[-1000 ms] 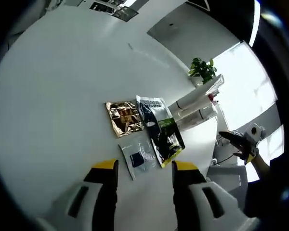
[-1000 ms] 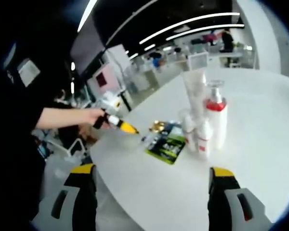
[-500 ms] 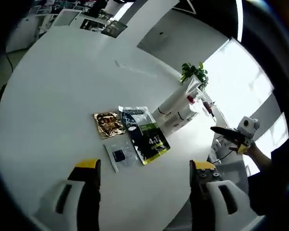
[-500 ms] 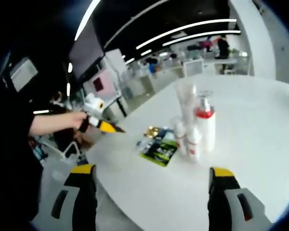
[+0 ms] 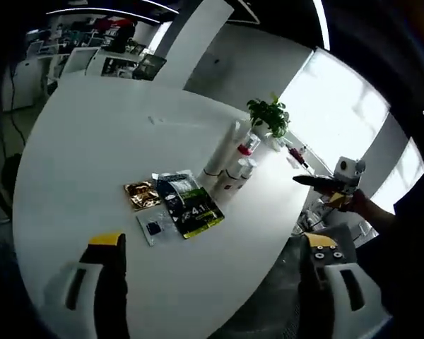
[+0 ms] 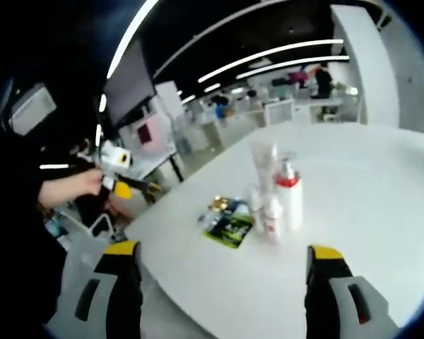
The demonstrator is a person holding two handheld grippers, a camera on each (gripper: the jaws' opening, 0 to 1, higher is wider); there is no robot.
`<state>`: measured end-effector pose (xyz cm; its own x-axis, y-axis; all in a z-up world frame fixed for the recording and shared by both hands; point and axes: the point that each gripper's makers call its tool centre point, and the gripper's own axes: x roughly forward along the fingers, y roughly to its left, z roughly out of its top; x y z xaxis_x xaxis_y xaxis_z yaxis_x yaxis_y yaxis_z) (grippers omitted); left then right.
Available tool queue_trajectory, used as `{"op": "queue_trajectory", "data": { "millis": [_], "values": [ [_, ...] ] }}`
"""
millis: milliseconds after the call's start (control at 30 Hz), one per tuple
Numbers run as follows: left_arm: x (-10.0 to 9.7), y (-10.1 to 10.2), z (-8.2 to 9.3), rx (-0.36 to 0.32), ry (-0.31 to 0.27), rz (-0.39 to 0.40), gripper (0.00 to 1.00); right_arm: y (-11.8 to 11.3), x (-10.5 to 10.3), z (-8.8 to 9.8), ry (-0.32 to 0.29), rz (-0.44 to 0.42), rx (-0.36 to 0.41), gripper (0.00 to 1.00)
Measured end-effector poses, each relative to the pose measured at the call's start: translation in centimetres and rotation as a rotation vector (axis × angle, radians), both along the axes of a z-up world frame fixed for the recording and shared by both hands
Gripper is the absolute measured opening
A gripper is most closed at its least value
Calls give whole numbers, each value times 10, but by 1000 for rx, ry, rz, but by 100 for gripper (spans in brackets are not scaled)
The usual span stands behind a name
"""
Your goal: Arrange the skincare products in the storage area until every visible bottle or jar stands upright without overlapping.
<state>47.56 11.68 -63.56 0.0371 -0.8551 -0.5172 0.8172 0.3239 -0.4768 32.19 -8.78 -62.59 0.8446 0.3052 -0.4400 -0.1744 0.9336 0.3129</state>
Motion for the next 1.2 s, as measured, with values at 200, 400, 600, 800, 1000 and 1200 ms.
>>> {"op": "queue_trajectory", "data": {
  "millis": [200, 400, 600, 800, 1000, 1200],
  "values": [
    [-14, 15, 14, 35, -80, 18, 99, 1, -18, 3, -8, -8, 2, 99],
    [-30, 30, 23, 61, -153, 58, 99, -6, -30, 10, -21, -24, -3, 99],
    [-44, 41, 30, 25, -175, 101, 99, -10, -41, 16, -30, -35, -12, 99],
    [-45, 56, 31, 34, -199, 151, 99, -10, -46, 18, -34, -42, -15, 99],
    [-47, 57, 35, 7, -194, 179, 98, -8, -48, 20, -45, -48, -10, 99],
    [-49, 54, 35, 10, -188, 172, 98, -6, -53, 19, -44, -51, -11, 99]
  ]
}}
